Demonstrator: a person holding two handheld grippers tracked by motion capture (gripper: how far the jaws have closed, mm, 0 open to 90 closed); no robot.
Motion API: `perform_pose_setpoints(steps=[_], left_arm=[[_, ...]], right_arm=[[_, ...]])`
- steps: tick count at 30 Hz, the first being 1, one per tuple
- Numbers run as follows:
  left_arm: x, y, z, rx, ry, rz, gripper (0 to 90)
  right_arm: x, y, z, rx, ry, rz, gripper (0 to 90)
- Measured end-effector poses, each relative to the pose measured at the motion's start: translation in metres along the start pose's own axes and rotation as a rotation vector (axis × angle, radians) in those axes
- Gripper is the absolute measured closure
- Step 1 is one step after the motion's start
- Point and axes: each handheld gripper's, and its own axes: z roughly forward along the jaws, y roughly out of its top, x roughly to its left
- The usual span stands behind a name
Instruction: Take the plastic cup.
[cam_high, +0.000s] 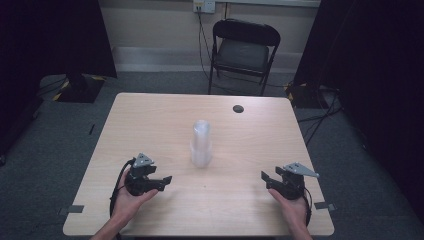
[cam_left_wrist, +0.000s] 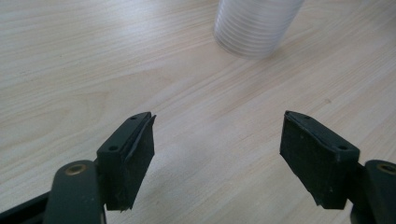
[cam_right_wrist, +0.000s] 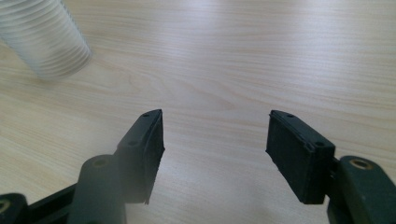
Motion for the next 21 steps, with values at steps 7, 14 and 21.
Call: perform_pose_setpoints(steps=[7, 14, 21], left_arm=[[0.000, 0.003, -0.001, -0.020, -0.015, 0.006, 25.0], [-0.005, 0.006, -0.007, -0.058, -0.052, 0.031, 21.1], [-0.010, 0.014, -0.020, -0.122, -0.073, 0.041, 22.2]], right_arm=[[0.005, 0.002, -0.002, 0.000, 0.021, 0.000, 36.3], [0.008, 0.003, -0.001, 0.011, 0.055, 0.010, 36.5], [0.012, 0.005, -0.003, 0.022, 0.067, 0.007, 36.4]])
